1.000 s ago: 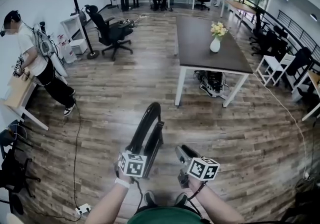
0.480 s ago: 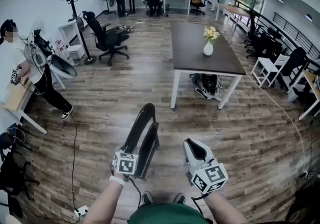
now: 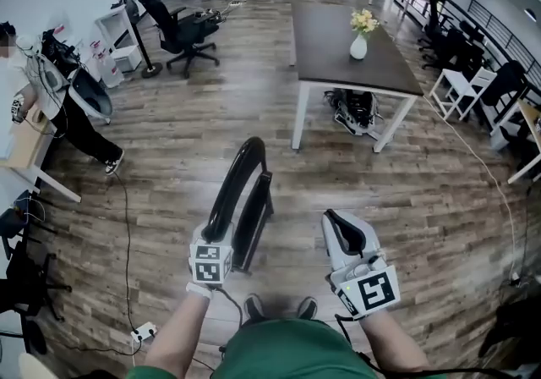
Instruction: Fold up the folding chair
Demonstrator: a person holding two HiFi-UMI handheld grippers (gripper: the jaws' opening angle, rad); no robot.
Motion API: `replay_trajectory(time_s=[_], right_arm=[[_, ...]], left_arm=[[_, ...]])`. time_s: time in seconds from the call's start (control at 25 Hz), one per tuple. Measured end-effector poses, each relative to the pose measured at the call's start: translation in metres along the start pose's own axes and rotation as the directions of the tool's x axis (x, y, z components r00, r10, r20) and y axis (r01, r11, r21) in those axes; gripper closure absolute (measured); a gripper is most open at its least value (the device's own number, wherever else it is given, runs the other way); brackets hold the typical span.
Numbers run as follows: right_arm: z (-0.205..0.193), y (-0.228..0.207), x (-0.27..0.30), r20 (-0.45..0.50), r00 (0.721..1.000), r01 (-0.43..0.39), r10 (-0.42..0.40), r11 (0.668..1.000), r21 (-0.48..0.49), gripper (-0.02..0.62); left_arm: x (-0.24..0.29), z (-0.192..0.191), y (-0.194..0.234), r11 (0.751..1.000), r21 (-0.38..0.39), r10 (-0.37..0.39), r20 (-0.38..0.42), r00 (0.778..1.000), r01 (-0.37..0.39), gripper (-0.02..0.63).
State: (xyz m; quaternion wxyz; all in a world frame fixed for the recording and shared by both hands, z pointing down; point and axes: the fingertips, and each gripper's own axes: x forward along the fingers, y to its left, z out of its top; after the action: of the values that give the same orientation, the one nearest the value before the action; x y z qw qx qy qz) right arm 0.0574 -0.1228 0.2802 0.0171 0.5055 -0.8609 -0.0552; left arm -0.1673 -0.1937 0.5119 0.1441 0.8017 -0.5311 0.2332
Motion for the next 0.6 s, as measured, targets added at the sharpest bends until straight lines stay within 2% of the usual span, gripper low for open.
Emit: replay_trajectory(time_s=[0.16, 0.6], right_arm=[[-0.002, 0.003, 0.002, 0.006, 1.000, 0.001, -0.001, 1.000, 0.007, 0.578], [-0.013, 0.008, 0.014, -0.016, 1.000, 0.016, -0.016, 1.000, 0.013, 0.578]], left_arm=[[0.000, 0.002, 0.001, 1.000, -0.009, -0.004, 0.036, 0.999, 0.004, 0.451], [0.001, 0.005, -0.004, 1.000, -0.012, -0.020, 0.046, 0.999, 0.020, 0.451]])
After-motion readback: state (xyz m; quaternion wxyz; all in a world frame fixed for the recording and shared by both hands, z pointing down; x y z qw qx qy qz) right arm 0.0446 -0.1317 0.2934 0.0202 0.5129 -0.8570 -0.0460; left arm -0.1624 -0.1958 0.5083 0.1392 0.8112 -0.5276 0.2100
